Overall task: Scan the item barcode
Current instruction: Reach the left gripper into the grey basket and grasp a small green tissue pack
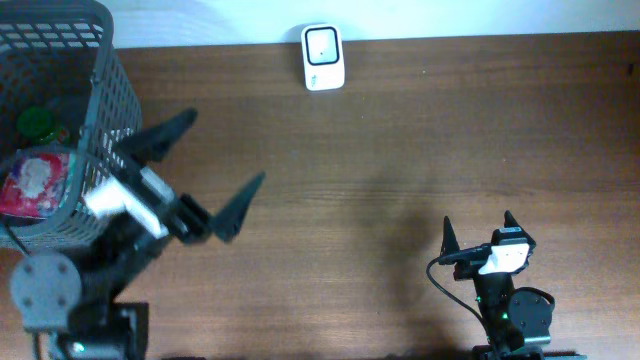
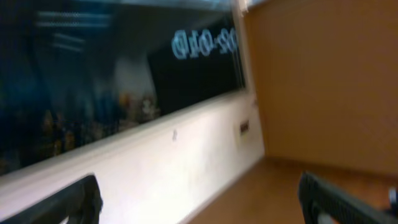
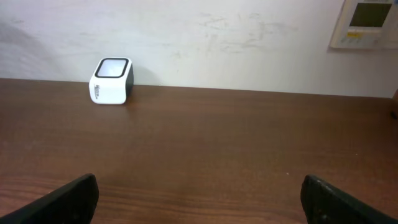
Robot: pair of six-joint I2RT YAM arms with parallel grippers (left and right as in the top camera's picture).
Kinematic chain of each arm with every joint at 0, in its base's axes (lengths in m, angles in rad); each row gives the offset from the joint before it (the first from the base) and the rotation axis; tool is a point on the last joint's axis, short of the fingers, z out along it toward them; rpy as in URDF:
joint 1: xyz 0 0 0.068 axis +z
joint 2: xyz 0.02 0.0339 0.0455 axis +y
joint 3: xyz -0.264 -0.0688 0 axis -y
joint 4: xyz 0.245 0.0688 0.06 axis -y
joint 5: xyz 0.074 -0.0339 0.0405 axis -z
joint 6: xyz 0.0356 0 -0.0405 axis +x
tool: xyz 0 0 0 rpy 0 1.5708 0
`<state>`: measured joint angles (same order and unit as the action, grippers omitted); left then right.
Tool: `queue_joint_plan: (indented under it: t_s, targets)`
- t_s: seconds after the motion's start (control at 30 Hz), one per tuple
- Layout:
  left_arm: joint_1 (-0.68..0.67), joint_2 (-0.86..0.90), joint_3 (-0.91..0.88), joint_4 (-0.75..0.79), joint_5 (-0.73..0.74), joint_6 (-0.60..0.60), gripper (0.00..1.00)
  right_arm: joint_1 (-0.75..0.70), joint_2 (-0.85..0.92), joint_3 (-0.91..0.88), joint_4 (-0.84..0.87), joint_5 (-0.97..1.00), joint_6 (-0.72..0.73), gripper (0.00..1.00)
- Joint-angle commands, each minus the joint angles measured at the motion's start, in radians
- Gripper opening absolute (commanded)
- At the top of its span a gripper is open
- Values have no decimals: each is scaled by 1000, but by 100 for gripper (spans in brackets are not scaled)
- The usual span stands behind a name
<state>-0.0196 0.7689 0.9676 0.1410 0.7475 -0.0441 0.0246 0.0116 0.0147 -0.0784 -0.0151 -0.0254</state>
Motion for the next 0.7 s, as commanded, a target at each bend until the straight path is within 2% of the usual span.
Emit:
queue_joint_plan:
  t_s: [0.0,0.03,0.1,0.13,0.17,0.23,0.27,0.33,0.4,0.47,0.57,0.6,0.67]
  targets:
    - [3,197,324,-333,-275,-12,99,-3,-6,-9,-1,5,11,99]
    - [3,290,464,-492,-322,45,99,-3,-6,-9,-1,5,11,99]
    - [3,490,740,-772,-323,191,99,-3,-6,-9,-1,5,11,99]
    - [3,565,827,-864,-378,243,99,-3,-6,-9,-2,5,11,99]
    - [3,598,865,-895,-430,242,99,-3,-6,-9,-1,5,11,99]
    - [12,691,961,-970,-706,100,99,-3,-6,-9,-1,5,11,99]
    - [38,739,1007,-998,-765,82,99,-3,-6,-9,-2,5,11,99]
    - [131,827,1123,-1087,-766,19,99,-3,-6,-9,-2,5,11,99]
    - [295,934,1256,-1198,-701,-42,99,-3,-6,-9,-1,5,11,99]
    - [404,978,1269,-1210,-616,-42,99,-3,-6,-9,-1,5,11,99]
    - [492,988,1268,-1242,-639,-42,99,-3,-6,-9,-2,5,11,99]
    - [526,995,1267,-1242,-639,-34,99,-3,-6,-9,-1,5,11,99]
    - [562,1004,1254,-1258,-647,85,99,-3,-6,-9,-1,5,11,99]
